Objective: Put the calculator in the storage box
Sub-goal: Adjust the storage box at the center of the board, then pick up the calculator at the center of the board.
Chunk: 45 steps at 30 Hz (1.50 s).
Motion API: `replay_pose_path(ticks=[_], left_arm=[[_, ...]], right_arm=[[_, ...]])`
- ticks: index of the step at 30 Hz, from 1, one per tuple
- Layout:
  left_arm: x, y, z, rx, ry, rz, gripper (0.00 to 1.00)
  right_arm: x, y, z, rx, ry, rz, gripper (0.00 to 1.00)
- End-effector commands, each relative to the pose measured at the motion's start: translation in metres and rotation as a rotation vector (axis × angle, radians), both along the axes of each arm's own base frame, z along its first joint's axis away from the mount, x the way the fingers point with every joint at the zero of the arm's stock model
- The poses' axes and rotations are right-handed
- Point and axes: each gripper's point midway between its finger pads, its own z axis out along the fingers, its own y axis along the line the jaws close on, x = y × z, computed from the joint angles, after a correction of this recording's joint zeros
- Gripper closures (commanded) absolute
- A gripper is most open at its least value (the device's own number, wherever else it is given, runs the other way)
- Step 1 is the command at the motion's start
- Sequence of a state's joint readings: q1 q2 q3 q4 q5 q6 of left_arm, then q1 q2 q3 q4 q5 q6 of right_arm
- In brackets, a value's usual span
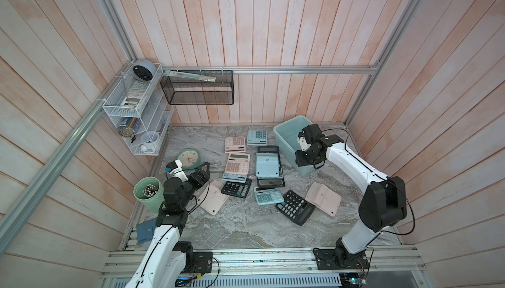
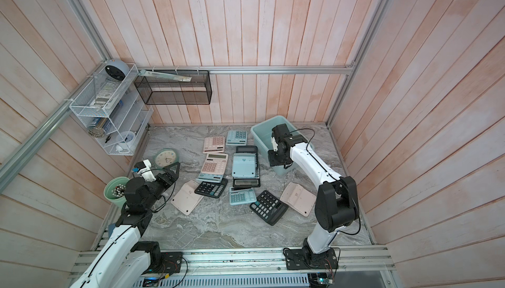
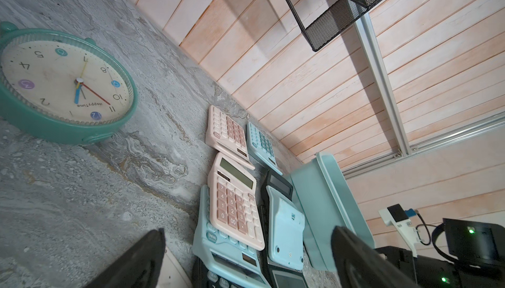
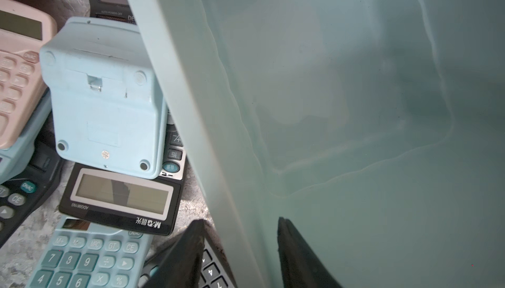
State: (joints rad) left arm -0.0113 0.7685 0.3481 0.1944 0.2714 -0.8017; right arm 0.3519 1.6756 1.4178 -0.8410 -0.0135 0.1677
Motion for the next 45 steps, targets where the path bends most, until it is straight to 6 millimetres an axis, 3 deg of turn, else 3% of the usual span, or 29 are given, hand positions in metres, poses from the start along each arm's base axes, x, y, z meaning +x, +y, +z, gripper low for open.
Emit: replay_pose_path(ticks=[1, 6, 13, 22, 28, 36, 45], left_arm=[[-0.001, -0.002, 0.003, -0.011, -0.018, -0.018, 0.0], [-0.002, -0.005, 0.005, -0.023, -0.019, -0.033, 0.0], [0.002, -0.011, -0.002, -0.041, 0.026, -0.063, 0.0], [-0.002, -0.016, -0.025, -0.17, 0.176, -0.081, 0.0], [-0.04, -0.041, -0.049, -0.255, 0.325, -0.091, 0.0], [-0.087, -0.094, -0.08, -0.257, 0.442, -0.156, 0.0], [-0.094, -0.145, -0.083, -0.255, 0.445, -0.252, 0.0]], right_arm=[[-0.022, 0.005, 0.005, 0.04, 0.042, -0.007, 0.53], [-0.036, 0.016, 0.014, 0.137, 0.034, -0.014, 0.54], [-0.049, 0.024, 0.052, 0.248, -0.077, -0.012, 0.47], [-0.092, 0.071, 0.076, 0.507, -0.103, 0.165, 0.41], [-0.127, 0.084, 0.053, 0.459, -0.018, 0.255, 0.4], [-0.147, 0.084, -0.001, 0.377, 0.098, 0.246, 0.4], [-0.152, 0.11, -0.038, 0.363, 0.205, 0.285, 0.39]])
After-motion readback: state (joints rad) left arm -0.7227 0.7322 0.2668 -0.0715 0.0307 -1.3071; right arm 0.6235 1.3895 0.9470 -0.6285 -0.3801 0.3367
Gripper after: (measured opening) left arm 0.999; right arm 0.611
